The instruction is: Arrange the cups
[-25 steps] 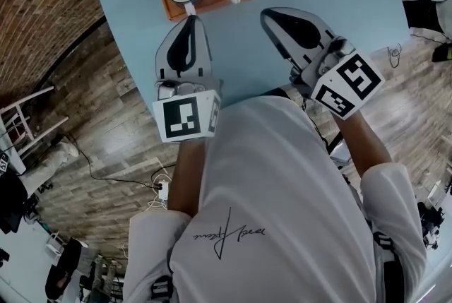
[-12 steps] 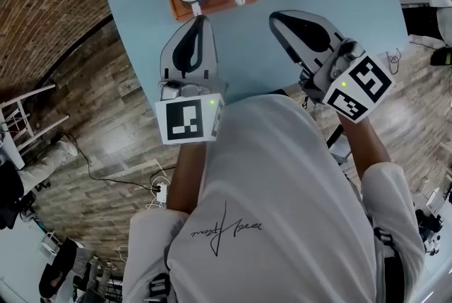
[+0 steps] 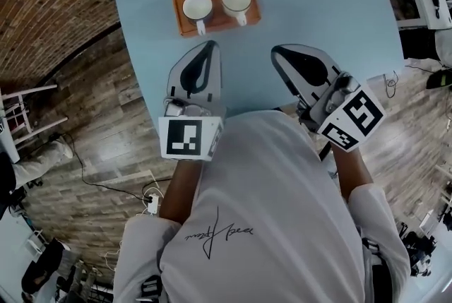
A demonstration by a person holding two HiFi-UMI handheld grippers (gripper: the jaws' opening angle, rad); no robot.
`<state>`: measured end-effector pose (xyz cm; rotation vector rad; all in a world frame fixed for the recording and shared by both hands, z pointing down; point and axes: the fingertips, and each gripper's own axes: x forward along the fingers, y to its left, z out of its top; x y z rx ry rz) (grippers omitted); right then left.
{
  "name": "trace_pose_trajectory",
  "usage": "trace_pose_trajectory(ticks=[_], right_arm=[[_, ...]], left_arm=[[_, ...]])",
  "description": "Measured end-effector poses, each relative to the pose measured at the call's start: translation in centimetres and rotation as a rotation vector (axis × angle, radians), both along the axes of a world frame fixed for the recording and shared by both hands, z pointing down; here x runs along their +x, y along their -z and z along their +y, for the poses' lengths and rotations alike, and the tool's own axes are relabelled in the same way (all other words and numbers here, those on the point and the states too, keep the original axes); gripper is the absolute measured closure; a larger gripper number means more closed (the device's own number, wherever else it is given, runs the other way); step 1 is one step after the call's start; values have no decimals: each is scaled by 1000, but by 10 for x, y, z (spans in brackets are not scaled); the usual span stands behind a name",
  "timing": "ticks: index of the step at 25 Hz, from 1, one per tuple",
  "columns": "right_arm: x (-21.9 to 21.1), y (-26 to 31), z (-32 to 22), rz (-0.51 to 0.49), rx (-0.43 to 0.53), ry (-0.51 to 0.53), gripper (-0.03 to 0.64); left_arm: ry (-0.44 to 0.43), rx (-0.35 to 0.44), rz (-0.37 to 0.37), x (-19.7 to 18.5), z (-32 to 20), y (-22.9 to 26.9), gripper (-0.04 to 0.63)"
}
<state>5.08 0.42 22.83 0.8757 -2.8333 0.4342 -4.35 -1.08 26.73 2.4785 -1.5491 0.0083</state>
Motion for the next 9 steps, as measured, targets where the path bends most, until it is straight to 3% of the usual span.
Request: trace_pose_trajectory(ticks=[9], right_arm=[[-2,3,12,16,38,-39,598]], left_arm=[[7,8,-7,-5,12,5,587]])
